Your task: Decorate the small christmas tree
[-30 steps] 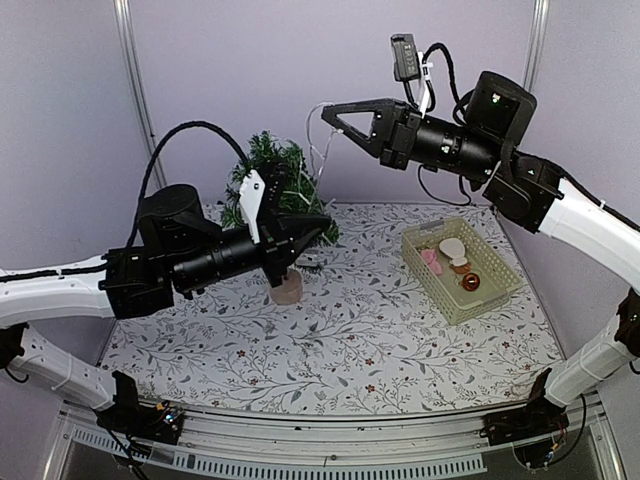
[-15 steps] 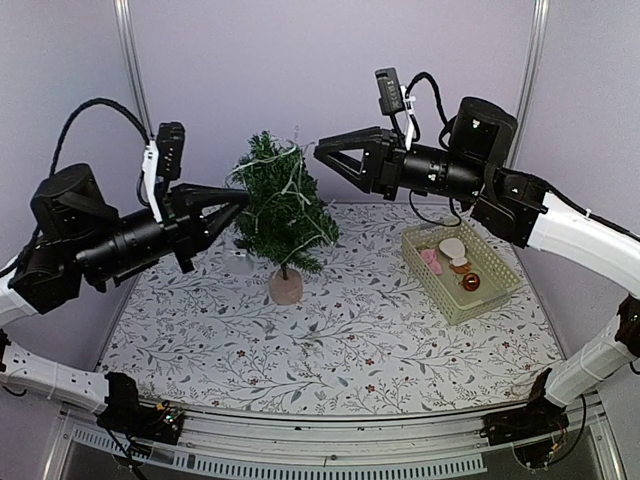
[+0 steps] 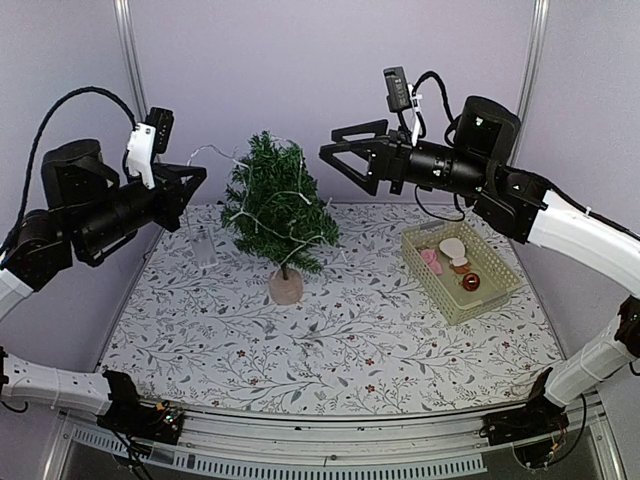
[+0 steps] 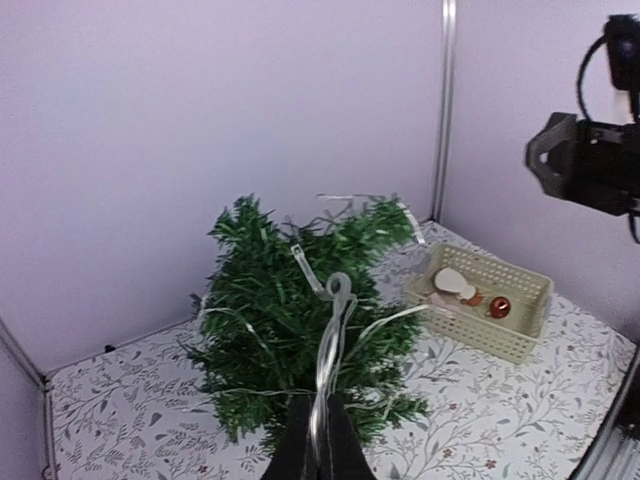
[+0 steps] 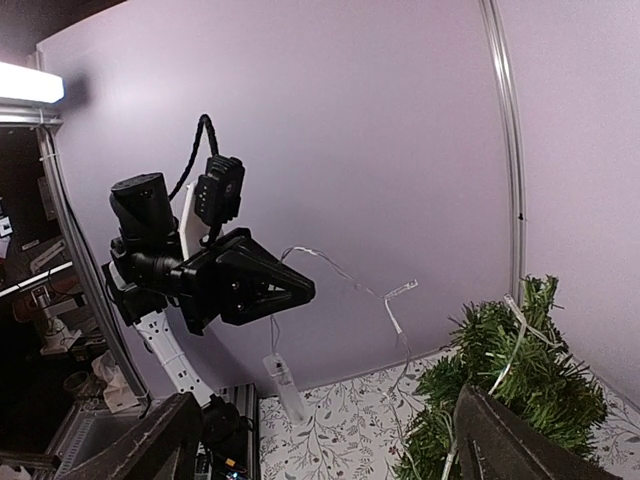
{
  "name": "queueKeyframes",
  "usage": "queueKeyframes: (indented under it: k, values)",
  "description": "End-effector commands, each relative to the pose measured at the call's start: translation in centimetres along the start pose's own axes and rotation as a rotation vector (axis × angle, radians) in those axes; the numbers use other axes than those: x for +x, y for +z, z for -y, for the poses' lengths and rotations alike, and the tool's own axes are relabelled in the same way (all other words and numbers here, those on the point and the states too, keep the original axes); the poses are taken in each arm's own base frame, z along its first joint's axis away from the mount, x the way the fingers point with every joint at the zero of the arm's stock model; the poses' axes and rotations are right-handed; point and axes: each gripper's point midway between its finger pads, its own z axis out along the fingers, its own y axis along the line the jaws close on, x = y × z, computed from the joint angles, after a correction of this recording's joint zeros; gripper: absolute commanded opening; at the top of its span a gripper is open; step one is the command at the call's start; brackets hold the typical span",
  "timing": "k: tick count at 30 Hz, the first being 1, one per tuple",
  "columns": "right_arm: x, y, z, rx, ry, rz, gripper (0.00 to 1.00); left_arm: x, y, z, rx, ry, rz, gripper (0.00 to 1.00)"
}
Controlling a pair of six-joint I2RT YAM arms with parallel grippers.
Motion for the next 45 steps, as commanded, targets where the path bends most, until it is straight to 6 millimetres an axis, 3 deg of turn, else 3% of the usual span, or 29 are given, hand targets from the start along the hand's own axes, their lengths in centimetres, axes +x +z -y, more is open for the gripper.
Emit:
queueKeyframes:
  k: [1,10,15,21,24,32,37,41,45]
  values:
    - [-2.9,-1.6,1.5,0.051,-0.018,0.058,0.93,0.7,2.0,-4.8,-0.159,0.033,-0.067,0.0]
    - [-4.2,-2.9,4.0,0.11,-0.051,0.077,0.95,-1.3,6.7,-12.0,-0.269,0.118,-0.075,0.0]
    - [-4.3,-3.2,4.9,0.13,-0.061,0.078,0.95,-2.9,9.2,-14.6,-0.243,0.16,-0.039,0.0]
    - [-4.5,-3.6,5.6,0.141,-0.072,0.079,0.95,-4.2,12.8,-16.0,-0.167,0.252,-0.032,0.0]
    - [-4.4,-3.7,6.0,0.15,-0.077,0.075,0.96,-5.0,13.8,-16.0,-0.12,0.289,-0.001,0.0]
    - [-4.2,-3.7,6.4,0.15,-0.068,0.069,0.96,-7.9,16.3,-13.3,0.071,0.379,0.103,0.0]
    - [-4.1,-3.6,6.6,0.153,-0.065,0.066,0.96,-9.1,17.2,-13.1,0.091,0.437,0.153,0.0]
    - [-4.1,-3.5,6.8,0.153,-0.065,0.066,0.95,-8.9,18.7,-12.8,0.129,0.448,0.157,0.0]
    - [-4.0,-3.5,6.8,0.152,-0.069,0.062,0.95,-7.6,20.6,-13.1,0.151,0.455,0.136,0.0]
